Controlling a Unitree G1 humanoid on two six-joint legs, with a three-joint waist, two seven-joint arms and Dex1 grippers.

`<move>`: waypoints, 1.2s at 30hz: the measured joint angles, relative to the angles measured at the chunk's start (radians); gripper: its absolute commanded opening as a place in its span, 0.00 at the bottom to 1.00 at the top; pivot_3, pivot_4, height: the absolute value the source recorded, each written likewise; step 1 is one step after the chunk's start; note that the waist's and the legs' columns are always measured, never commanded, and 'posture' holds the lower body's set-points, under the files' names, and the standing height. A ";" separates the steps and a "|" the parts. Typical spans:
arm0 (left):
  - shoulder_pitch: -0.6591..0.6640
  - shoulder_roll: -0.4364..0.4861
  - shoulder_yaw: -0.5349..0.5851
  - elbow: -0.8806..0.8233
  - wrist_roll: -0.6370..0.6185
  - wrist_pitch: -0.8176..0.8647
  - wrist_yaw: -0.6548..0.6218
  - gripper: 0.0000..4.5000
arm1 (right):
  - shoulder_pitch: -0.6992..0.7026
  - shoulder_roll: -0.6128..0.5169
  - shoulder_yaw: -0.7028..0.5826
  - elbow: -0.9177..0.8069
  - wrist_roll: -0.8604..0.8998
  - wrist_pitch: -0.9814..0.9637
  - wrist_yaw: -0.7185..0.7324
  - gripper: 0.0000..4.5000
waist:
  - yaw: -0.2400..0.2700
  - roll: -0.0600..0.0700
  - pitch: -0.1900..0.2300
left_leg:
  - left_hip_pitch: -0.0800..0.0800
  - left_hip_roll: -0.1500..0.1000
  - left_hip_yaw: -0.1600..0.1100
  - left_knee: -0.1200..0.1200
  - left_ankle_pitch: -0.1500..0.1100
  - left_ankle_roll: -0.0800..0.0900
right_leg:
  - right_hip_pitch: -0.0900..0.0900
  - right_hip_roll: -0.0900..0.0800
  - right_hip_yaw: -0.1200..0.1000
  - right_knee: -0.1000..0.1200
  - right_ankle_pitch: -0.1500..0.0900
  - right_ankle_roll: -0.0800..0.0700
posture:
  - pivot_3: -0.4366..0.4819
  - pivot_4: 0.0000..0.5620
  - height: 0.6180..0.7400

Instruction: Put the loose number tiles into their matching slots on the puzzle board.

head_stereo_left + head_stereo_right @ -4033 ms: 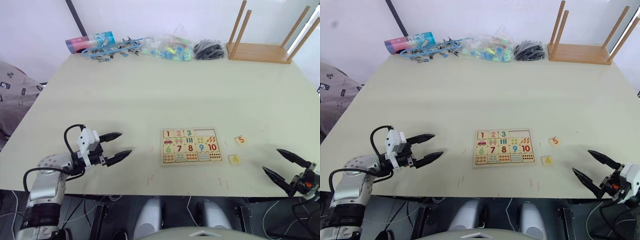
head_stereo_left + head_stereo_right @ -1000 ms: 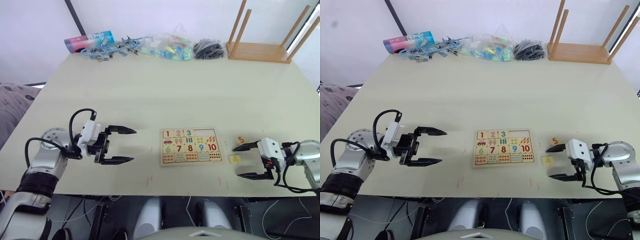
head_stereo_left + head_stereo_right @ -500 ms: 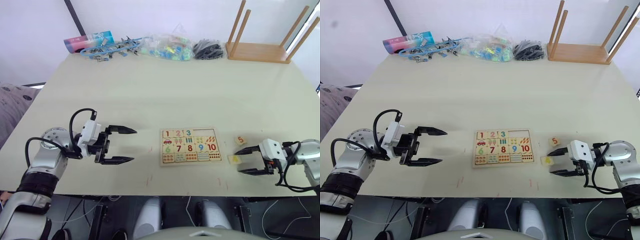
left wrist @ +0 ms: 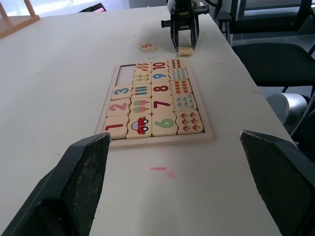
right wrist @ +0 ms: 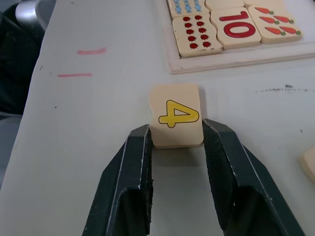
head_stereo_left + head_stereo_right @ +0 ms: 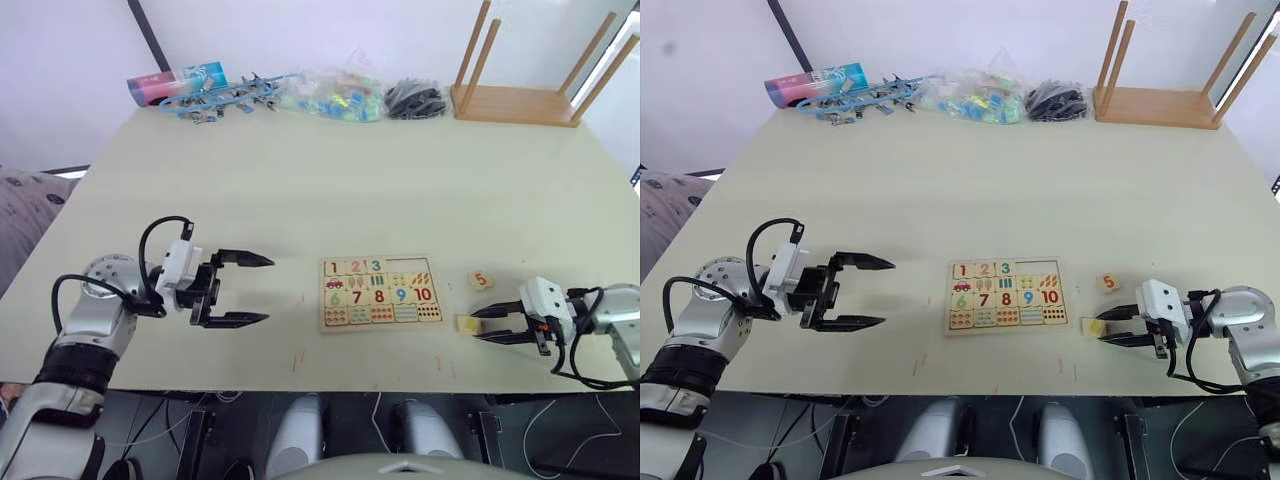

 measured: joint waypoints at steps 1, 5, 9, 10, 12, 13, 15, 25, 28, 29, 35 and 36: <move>0.003 0.000 0.000 0.000 0.000 -0.001 0.000 1.00 | 0.006 -0.004 -0.001 -0.018 0.000 0.017 -0.011 0.21 | 0.000 0.000 0.000 | 0.000 0.000 0.000 0.000 0.000 0.000 | 0.000 0.000 0.000 0.000 0.000 0.000 | 0.48 0.27 1.00; 0.005 -0.016 0.003 0.005 0.000 -0.003 0.000 1.00 | 0.028 -0.041 -0.008 -0.194 0.002 0.198 -0.103 0.21 | 0.000 0.002 0.002 | 0.000 0.000 0.000 0.000 0.000 0.000 | 0.000 0.000 0.000 0.000 0.000 0.000 | 0.48 0.27 1.00; 0.008 -0.041 0.025 0.005 0.000 -0.002 0.000 1.00 | -0.004 -0.066 -0.013 -0.356 0.027 0.382 -0.170 0.21 | 0.000 0.002 0.002 | -0.001 0.000 0.000 0.000 0.000 0.000 | -0.001 0.000 0.000 0.000 0.000 0.000 | 0.48 0.27 1.00; 0.011 -0.045 0.034 0.004 0.000 0.000 -0.001 1.00 | -0.034 -0.066 -0.009 -0.398 0.035 0.449 -0.190 0.21 | -0.001 0.002 0.002 | -0.001 0.000 0.000 0.000 0.000 0.000 | -0.001 0.000 0.000 0.000 0.000 0.000 | 0.48 0.27 1.00; 0.017 -0.061 0.061 0.002 0.001 0.005 -0.001 1.00 | -0.112 -0.067 0.015 -0.464 0.039 0.561 -0.221 0.21 | -0.003 0.002 0.002 | -0.001 0.000 0.000 0.000 0.000 0.000 | -0.001 0.000 0.000 0.000 0.000 0.000 | 0.48 0.27 1.00; 0.021 -0.066 0.070 0.000 0.003 0.011 -0.001 1.00 | -0.158 -0.068 0.035 -0.491 0.039 0.620 -0.233 0.21 | -0.004 0.002 0.002 | -0.001 0.000 0.000 0.000 0.000 0.000 | -0.002 0.000 0.000 0.000 0.000 0.000 | 0.48 0.27 1.00; 0.029 -0.075 0.089 -0.004 0.010 0.022 -0.001 1.00 | -0.232 -0.067 0.077 -0.511 0.034 0.703 -0.247 0.21 | -0.003 0.002 0.002 | -0.002 0.000 0.000 0.000 0.000 0.000 | -0.002 0.000 0.000 0.000 0.000 0.000 | 0.48 0.27 1.00; 0.077 -0.103 0.160 -0.061 0.057 0.078 0.004 1.00 | -0.516 -0.007 0.307 -0.517 -0.048 0.952 -0.278 0.21 | -0.001 0.001 0.003 | -0.004 0.000 -0.001 0.000 0.000 0.000 | -0.004 -0.001 -0.001 0.000 0.000 0.000 | 0.48 0.27 1.00; 0.099 -0.107 0.179 -0.079 0.067 0.079 0.006 1.00 | -0.562 0.015 0.361 -0.503 -0.070 1.001 -0.277 0.21 | -0.003 0.001 0.003 | -0.004 0.000 0.000 0.000 0.000 0.000 | -0.004 -0.001 -0.001 0.000 0.000 0.000 | 0.48 0.27 1.00; 0.103 -0.108 0.181 -0.080 0.071 0.082 0.007 1.00 | -0.582 0.025 0.386 -0.491 -0.081 1.016 -0.277 0.21 | -0.005 0.001 0.003 | -0.004 0.000 0.000 0.000 0.000 0.000 | -0.004 -0.001 -0.001 0.000 0.000 0.000 | 0.48 0.27 1.00; 0.116 -0.137 0.214 -0.114 0.072 0.119 0.035 1.00 | -0.709 0.079 0.514 -0.400 -0.167 1.062 -0.281 0.21 | -0.008 0.001 0.003 | -0.005 0.000 0.000 0.000 0.000 0.000 | -0.005 -0.001 -0.001 0.000 0.000 0.000 | 0.48 0.27 1.00; 0.118 -0.137 0.222 -0.115 0.072 0.122 0.038 1.00 | -0.724 0.082 0.527 -0.385 -0.178 1.063 -0.279 0.21 | -0.008 0.001 0.003 | -0.005 0.000 0.000 0.000 0.000 0.000 | -0.006 -0.001 -0.001 0.000 0.000 0.000 | 0.48 0.27 1.00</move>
